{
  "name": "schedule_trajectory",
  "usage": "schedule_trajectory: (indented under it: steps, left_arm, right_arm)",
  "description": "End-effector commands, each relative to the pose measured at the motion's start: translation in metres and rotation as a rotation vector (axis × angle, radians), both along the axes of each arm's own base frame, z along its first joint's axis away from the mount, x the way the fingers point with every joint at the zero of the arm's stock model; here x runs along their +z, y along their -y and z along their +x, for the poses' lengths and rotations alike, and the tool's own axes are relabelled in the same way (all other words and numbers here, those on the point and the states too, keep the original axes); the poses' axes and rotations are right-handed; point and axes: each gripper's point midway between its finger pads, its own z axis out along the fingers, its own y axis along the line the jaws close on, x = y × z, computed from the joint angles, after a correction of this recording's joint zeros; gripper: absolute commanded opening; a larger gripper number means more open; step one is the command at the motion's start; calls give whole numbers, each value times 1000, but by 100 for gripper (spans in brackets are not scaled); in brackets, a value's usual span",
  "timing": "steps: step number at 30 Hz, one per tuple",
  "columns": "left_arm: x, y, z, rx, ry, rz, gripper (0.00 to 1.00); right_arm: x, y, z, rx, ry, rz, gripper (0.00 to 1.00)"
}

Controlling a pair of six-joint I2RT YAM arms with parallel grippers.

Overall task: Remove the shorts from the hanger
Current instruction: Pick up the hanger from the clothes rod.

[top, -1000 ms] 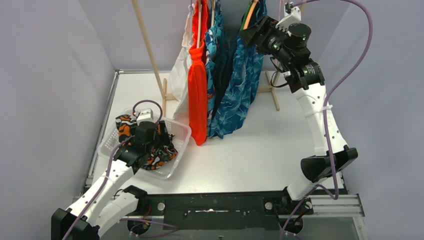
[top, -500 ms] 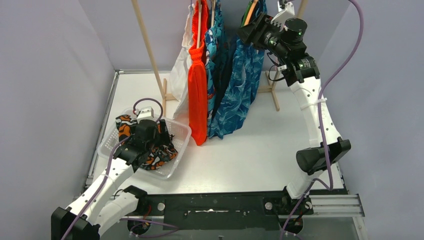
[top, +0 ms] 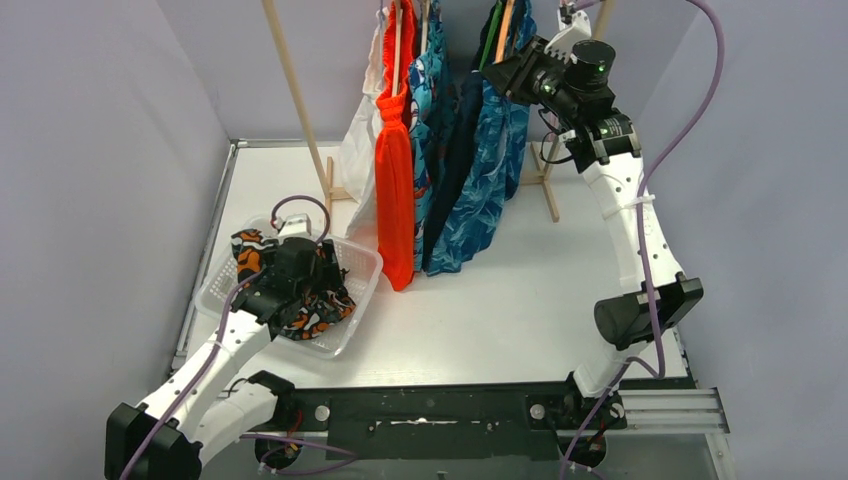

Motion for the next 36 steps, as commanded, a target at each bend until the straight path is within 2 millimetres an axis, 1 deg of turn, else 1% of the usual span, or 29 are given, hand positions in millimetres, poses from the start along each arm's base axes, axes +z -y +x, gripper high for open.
schedule_trajectory:
  steps: [1,5,9,15,18,22,26,31,36]
  left_arm:
    - [23,5,12,-5,54,-22,84]
    - [22,6,12,-6,49,-20,84]
    - [21,6,12,-8,44,-20,84]
    - [18,8,12,-14,30,-19,84]
    - [15,8,13,-14,18,-15,84]
    - [11,9,13,-16,1,-14,84]
    - [8,10,13,-19,-11,-12,84]
    - [5,12,13,-23,-28,-10,84]
    - [3,11,14,-21,-42,-3,84]
  right_arm:
    - [41,20,-21,-23,119,-3,13]
    - [49,24,-26,23,133,28,9]
    - [59,31,-31,38,159,43,8]
    - [76,33,-42,105,228,41,6]
    - [83,37,-47,123,261,43,6]
    - [97,42,-57,160,319,38,6]
    - [99,46,-61,176,337,33,5]
    - [99,45,-65,208,362,35,5]
    - [112,44,-68,228,447,12,3]
